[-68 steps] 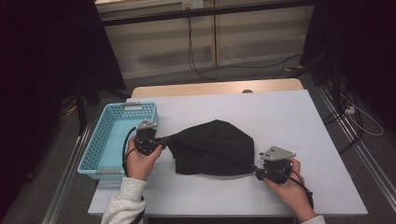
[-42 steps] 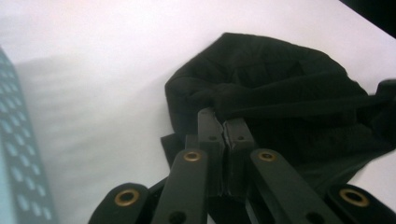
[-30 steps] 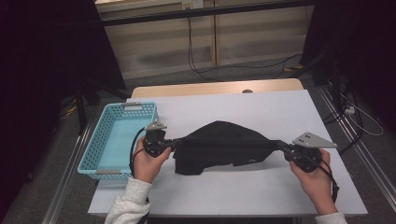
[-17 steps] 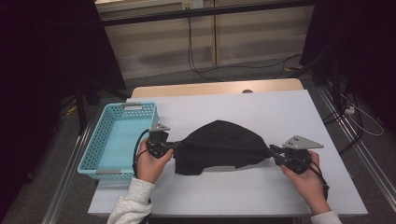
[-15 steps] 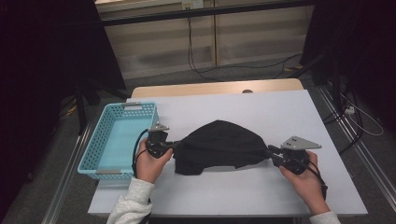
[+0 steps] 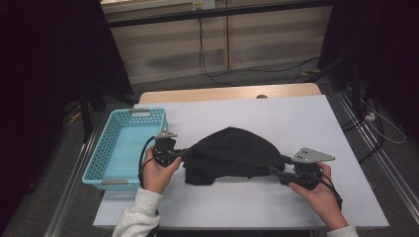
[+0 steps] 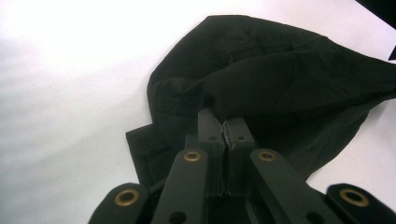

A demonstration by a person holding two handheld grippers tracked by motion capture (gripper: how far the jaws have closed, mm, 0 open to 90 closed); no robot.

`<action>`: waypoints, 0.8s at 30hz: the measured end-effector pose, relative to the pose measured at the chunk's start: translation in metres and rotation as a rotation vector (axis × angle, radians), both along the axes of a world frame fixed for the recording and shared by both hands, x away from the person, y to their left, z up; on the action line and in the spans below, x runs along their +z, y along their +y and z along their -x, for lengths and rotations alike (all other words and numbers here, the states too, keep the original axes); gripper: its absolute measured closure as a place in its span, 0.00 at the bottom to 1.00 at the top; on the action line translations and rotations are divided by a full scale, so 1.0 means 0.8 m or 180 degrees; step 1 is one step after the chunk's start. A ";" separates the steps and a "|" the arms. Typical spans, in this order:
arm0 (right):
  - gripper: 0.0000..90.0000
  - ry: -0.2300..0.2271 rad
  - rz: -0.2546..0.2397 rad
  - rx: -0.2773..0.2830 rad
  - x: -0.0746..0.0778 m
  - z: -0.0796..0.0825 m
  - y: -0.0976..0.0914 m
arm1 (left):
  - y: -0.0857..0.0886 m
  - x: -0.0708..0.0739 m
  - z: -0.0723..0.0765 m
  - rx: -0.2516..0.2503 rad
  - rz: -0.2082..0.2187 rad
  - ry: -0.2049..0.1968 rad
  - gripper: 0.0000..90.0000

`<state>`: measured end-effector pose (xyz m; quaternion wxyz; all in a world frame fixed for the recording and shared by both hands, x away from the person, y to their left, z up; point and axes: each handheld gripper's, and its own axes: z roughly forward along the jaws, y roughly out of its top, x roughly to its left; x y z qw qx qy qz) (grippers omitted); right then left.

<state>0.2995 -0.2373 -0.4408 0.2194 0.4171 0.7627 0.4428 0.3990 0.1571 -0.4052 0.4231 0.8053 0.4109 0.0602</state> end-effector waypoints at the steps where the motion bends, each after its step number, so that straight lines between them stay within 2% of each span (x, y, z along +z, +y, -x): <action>1: 0.42 0.0005 -0.0010 0.0009 0.000 0.000 0.001 | 0.000 0.000 0.000 0.0004 -0.0003 -0.0003 0.98; 6: 0.25 -0.0072 -0.0004 0.0107 0.001 0.001 0.007 | 0.001 -0.002 -0.001 0.0020 0.0004 0.0014 0.98; 10: 0.22 -0.0015 0.0156 0.0197 -0.007 0.000 0.016 | 0.001 -0.003 -0.002 0.0027 0.0020 0.0021 0.98; 12: 0.21 -0.0057 0.0291 0.0204 -0.011 -0.002 0.018 | 0.002 -0.002 -0.002 0.0028 0.0024 0.0019 0.98; 14: 0.22 -0.0038 0.0328 0.0180 -0.015 -0.004 0.018 | 0.002 -0.003 -0.002 0.0037 0.0022 0.0029 0.98; 17: 0.26 -0.0083 0.0509 0.0193 -0.020 -0.007 0.018 | 0.003 -0.004 -0.003 0.0028 0.0006 0.0043 0.98; 18: 0.31 -0.0071 0.0554 0.0158 -0.022 -0.009 0.017 | 0.003 -0.005 -0.003 0.0033 0.0011 0.0046 0.98; 21: 0.44 -0.0158 0.0637 0.0100 -0.022 -0.012 0.013 | 0.003 -0.006 -0.004 0.0032 0.0009 0.0056 0.98; 23: 0.65 -0.0151 0.0633 0.0110 -0.021 -0.013 0.009 | 0.003 -0.006 -0.004 0.0033 0.0018 0.0057 0.98; 24: 0.72 -0.0139 0.0616 0.0124 -0.020 -0.013 0.007 | 0.003 -0.006 -0.004 0.0024 0.0016 0.0057 0.98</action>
